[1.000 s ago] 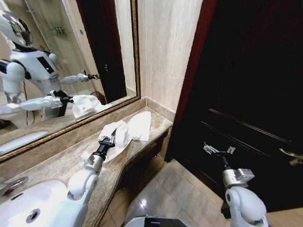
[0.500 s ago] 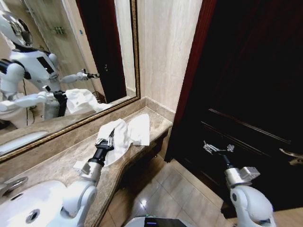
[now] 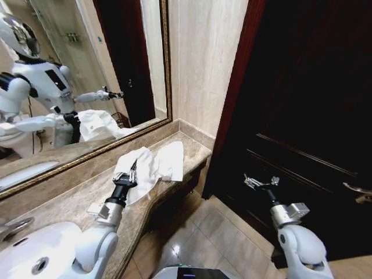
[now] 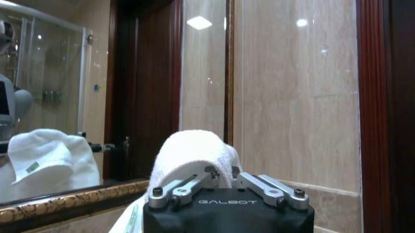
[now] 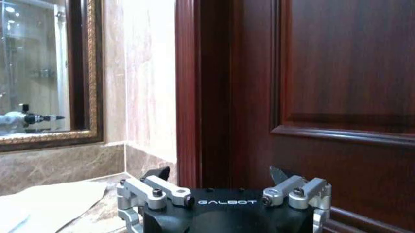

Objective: Discard the used towel into the hamper.

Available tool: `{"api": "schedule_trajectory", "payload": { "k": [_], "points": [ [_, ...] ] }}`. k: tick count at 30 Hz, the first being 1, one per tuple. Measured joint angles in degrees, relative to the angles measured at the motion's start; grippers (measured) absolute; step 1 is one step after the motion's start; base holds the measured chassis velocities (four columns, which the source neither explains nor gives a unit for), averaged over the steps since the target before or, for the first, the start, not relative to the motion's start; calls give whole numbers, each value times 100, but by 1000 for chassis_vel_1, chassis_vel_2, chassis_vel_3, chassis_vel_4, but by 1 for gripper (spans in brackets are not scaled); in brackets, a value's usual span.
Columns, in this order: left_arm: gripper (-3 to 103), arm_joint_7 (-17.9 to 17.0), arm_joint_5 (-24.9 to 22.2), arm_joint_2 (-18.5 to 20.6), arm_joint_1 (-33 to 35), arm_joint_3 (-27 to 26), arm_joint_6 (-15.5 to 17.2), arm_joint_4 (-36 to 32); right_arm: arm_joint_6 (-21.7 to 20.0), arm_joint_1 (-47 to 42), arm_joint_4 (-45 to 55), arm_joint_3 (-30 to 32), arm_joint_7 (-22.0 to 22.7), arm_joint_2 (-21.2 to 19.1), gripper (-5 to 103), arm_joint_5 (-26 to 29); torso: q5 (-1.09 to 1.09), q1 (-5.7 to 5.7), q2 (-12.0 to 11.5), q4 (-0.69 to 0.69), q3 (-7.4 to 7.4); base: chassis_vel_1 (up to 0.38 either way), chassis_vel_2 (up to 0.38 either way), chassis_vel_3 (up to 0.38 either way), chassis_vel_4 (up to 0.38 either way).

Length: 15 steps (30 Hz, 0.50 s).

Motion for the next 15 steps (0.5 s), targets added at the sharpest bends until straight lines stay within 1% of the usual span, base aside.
{"api": "schedule_trajectory", "payload": {
  "k": [5, 10, 12, 15],
  "points": [
    [3, 4, 97, -125, -248, 137, -8, 186, 99, 51, -112, 22, 0, 82, 100, -87, 0, 1, -1, -1, 0, 0, 0, 0, 0],
    [3, 15, 190, -178, -212, 209, -57, 265, 161, 74, -173, 20, -3, 153, 100, -133, 0, 0, -1, 0, 0, 0, 0, 0, 0],
    [3, 60, 216, -175, -210, 204, -140, 328, 184, 68, -217, 20, -4, 183, 100, -157, 0, 0, -1, 0, 0, 42, -36, -50, 53],
    [3, 98, 216, -168, -215, 195, -162, 333, 187, 81, -222, 13, -6, 187, 100, -177, 0, 0, -1, 0, 0, 54, -41, -59, 66]
  ]
}}
